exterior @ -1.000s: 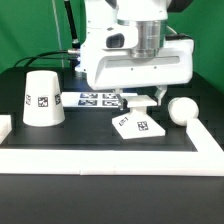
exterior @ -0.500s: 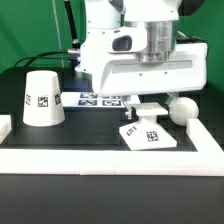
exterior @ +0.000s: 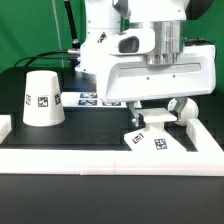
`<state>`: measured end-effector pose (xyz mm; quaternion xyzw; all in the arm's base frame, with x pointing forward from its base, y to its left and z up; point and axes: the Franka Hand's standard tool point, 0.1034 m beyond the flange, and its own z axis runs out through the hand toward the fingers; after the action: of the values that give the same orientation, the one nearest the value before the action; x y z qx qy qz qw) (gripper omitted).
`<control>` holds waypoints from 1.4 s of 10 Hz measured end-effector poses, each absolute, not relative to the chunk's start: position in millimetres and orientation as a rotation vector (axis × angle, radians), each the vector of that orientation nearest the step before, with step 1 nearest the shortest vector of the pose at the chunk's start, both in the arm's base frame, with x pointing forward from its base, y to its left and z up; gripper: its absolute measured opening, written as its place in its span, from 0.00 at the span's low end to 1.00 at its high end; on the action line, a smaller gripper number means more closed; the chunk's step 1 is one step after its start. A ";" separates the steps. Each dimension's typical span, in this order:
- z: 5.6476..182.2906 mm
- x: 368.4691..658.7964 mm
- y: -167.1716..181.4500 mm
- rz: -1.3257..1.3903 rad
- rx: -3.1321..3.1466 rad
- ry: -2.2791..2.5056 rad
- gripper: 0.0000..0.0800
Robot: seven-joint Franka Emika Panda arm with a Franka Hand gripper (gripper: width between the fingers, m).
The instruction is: Assemble lamp
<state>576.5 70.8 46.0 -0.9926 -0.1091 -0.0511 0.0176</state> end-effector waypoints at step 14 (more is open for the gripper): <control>46.0 616.9 100.9 -0.224 -3.072 0.002 0.67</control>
Offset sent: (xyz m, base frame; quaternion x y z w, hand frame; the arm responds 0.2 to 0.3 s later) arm 0.0044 0.0087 -0.0190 -0.0235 -0.0421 0.1593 0.9861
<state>616.9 100.9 46.0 -0.9969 0.0007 -0.0728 0.0309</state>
